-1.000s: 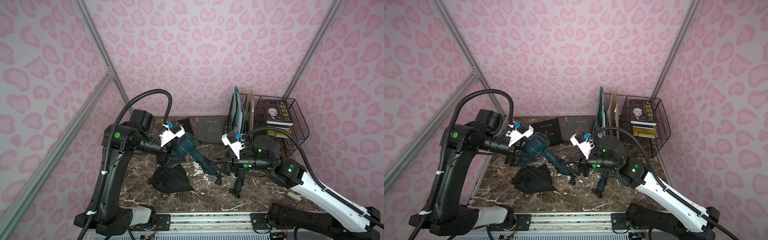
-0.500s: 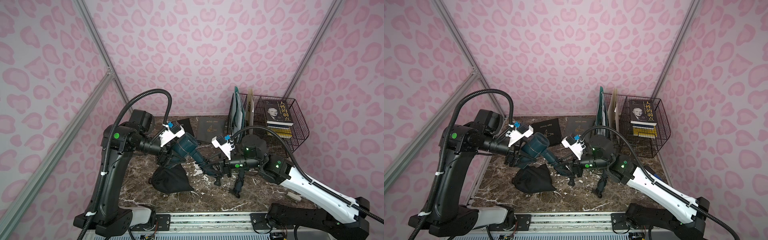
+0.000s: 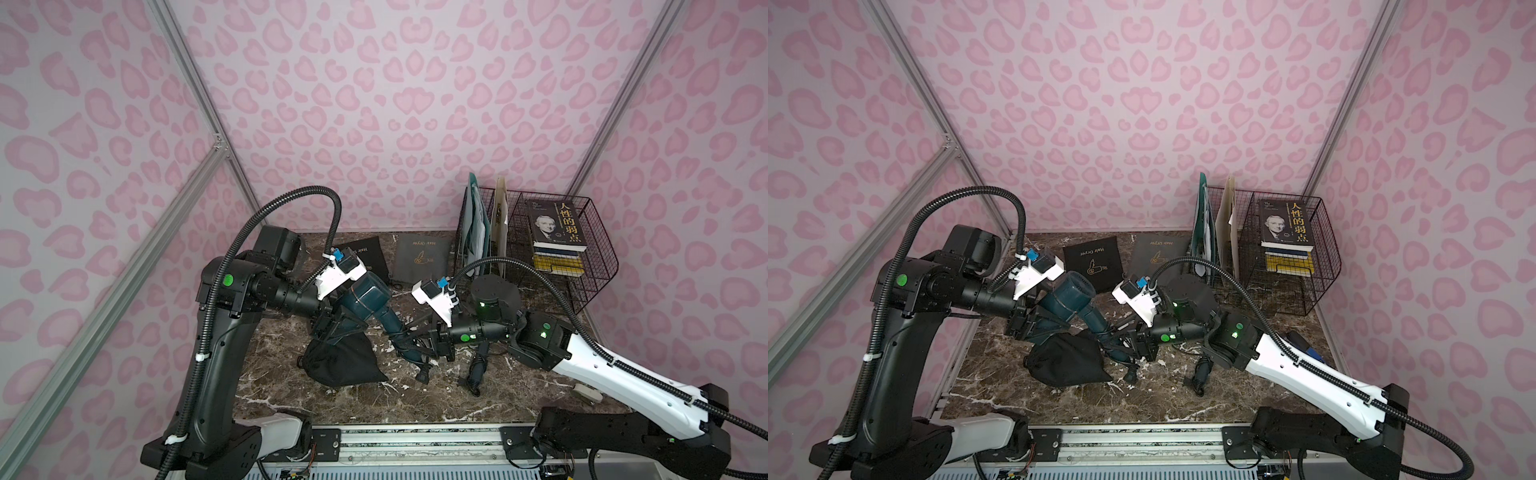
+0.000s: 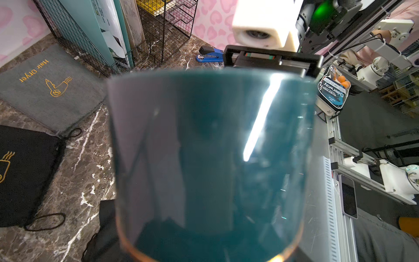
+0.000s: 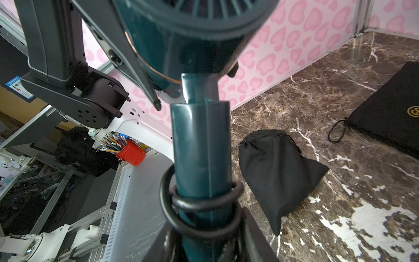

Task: Pack away hair dryers
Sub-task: Fold the hair dryer.

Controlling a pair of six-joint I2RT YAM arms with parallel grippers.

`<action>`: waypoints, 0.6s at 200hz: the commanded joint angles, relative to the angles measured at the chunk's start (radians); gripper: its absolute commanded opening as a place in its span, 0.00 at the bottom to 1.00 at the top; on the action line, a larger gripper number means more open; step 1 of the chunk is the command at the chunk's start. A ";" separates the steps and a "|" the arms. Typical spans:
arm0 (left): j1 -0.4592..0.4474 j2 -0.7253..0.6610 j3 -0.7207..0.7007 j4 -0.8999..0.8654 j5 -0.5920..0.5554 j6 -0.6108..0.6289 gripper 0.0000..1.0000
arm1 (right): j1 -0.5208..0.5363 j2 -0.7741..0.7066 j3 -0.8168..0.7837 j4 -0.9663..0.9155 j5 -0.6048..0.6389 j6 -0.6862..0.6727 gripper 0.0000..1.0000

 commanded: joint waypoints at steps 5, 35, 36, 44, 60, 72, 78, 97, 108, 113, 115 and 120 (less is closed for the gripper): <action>0.001 -0.026 -0.038 0.167 0.084 -0.120 0.02 | 0.029 -0.002 -0.012 0.127 -0.077 0.048 0.00; 0.001 -0.060 -0.090 0.245 0.070 -0.192 0.02 | 0.057 -0.002 -0.025 0.247 -0.098 0.092 0.00; 0.001 -0.061 -0.091 0.247 0.070 -0.193 0.02 | 0.058 -0.002 -0.025 0.251 -0.100 0.094 0.00; 0.001 -0.067 -0.101 0.262 0.066 -0.205 0.02 | 0.066 0.004 -0.023 0.279 -0.103 0.104 0.00; 0.001 -0.074 -0.116 0.286 0.061 -0.230 0.02 | 0.084 0.016 -0.019 0.336 -0.109 0.125 0.00; 0.001 -0.081 -0.128 0.305 0.061 -0.252 0.02 | 0.094 0.026 -0.016 0.372 -0.107 0.139 0.00; 0.000 -0.084 -0.137 0.316 0.062 -0.259 0.02 | 0.097 0.030 -0.017 0.395 -0.104 0.150 0.00; 0.001 -0.095 -0.173 0.359 0.057 -0.300 0.02 | 0.109 0.038 -0.025 0.475 -0.093 0.185 0.00; 0.001 -0.104 -0.198 0.385 0.063 -0.326 0.02 | 0.116 0.036 -0.032 0.523 -0.070 0.202 0.00; 0.001 -0.106 -0.209 0.393 0.067 -0.335 0.02 | 0.118 0.035 -0.033 0.537 -0.058 0.208 0.00; 0.001 -0.106 -0.211 0.396 0.068 -0.338 0.02 | 0.120 0.034 -0.035 0.544 -0.054 0.209 0.00; 0.001 -0.108 -0.218 0.401 0.071 -0.346 0.02 | 0.121 0.030 -0.040 0.564 -0.039 0.214 0.00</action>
